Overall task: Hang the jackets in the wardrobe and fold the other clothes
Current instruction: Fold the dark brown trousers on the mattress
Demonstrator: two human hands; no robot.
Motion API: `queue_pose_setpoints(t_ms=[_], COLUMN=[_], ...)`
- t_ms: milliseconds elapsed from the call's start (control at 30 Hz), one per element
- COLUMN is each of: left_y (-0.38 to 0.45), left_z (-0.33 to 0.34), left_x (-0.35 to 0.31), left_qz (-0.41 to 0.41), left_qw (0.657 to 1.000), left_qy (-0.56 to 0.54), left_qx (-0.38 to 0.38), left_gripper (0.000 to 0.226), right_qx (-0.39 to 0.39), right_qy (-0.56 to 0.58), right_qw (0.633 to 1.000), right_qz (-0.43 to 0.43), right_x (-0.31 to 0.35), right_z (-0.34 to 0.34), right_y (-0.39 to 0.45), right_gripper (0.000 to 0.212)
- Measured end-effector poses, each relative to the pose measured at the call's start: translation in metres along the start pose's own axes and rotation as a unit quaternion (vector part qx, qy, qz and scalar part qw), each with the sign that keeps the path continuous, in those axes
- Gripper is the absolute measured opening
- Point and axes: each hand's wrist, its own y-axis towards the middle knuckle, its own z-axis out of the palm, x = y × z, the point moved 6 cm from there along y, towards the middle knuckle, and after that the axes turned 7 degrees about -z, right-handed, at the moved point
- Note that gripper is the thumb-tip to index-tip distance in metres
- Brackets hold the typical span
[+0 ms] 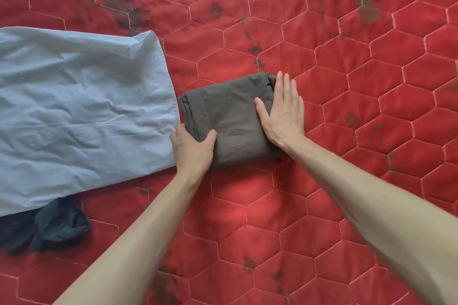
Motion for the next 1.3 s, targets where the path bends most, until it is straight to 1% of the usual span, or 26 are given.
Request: queue_pose_setpoints(t_ms=[67,133,233,300,367,400,467,533,633,733,833,900,933,1067,1133,1200,1300], left_y=[-0.001,-0.002,-0.004,-0.005,-0.006,-0.006,-0.003,-0.001,-0.001,-0.005,-0.011,-0.016,-0.018,-0.034,-0.044,-0.053,-0.072], left_z=[0.001,0.0,-0.004,-0.002,0.004,0.007,0.015,0.017,0.016,0.015,0.012,0.009,0.006,-0.011,-0.021,-0.032,-0.051], left_x=[0.002,0.003,0.005,0.007,0.008,0.008,0.01,0.012,0.016,0.021,0.025,0.023,0.021,0.013,0.008,0.0,-0.015], left_qz=[-0.035,-0.053,-0.058,-0.06,-0.062,-0.068,-0.091,-0.106,-0.104,-0.095,-0.073,-0.058,-0.053,-0.056,-0.065,-0.066,-0.078], left_qw=[0.999,0.999,0.997,0.991,0.976,0.967,0.949,0.937,0.927,0.919,0.912,0.909,0.908,0.904,0.901,0.894,0.877], left_qy=[0.0,-0.007,-0.045,-0.115,-0.19,-0.22,-0.265,-0.287,-0.299,-0.309,-0.322,-0.324,-0.323,-0.296,-0.273,-0.26,-0.287], left_qx=[0.0,0.005,0.02,0.045,0.084,0.106,0.144,0.168,0.202,0.224,0.242,0.255,0.261,0.303,0.331,0.359,0.378], left_gripper=[0.076,0.079,0.08,0.072,0.058,0.055,0.052,0.046,0.042,0.05,0.054,0.055,0.053,0.045,0.048,0.05,0.036], right_qx=[-0.031,-0.059,-0.083,-0.09,-0.101,-0.106,-0.115,-0.116,-0.083,-0.009,0.069,0.097,0.106,0.157,0.188,0.19,0.15], right_qy=[-0.02,-0.021,0.037,0.099,0.147,0.16,0.176,0.207,0.281,0.349,0.389,0.404,0.421,0.503,0.517,0.532,0.547], right_qw=[0.999,0.996,0.993,0.988,0.981,0.978,0.973,0.965,0.947,0.923,0.91,0.904,0.895,0.84,0.824,0.812,0.811], right_qz=[0.033,0.06,0.078,0.076,0.078,0.083,0.096,0.108,0.134,0.16,0.126,0.105,0.101,0.127,0.139,0.149,0.144], right_x=[0.0,0.0,0.0,0.002,0.003,0.004,0.003,0.001,-0.012,-0.025,-0.022,-0.017,-0.014,-0.008,-0.002,0.003,0.014], right_z=[0.003,0.006,0.012,0.014,0.01,0.007,0.003,-0.001,-0.005,-0.003,0.001,-0.001,-0.002,-0.009,-0.018,-0.032,-0.062], right_y=[-0.014,-0.032,-0.057,-0.066,-0.069,-0.069,-0.068,-0.064,-0.05,-0.039,-0.041,-0.046,-0.049,-0.066,-0.076,-0.083,-0.093], right_gripper=[0.083,0.08,0.072,0.068,0.067,0.067,0.066,0.062,0.048,0.039,0.045,0.049,0.05,0.043,0.04,0.037,0.032])
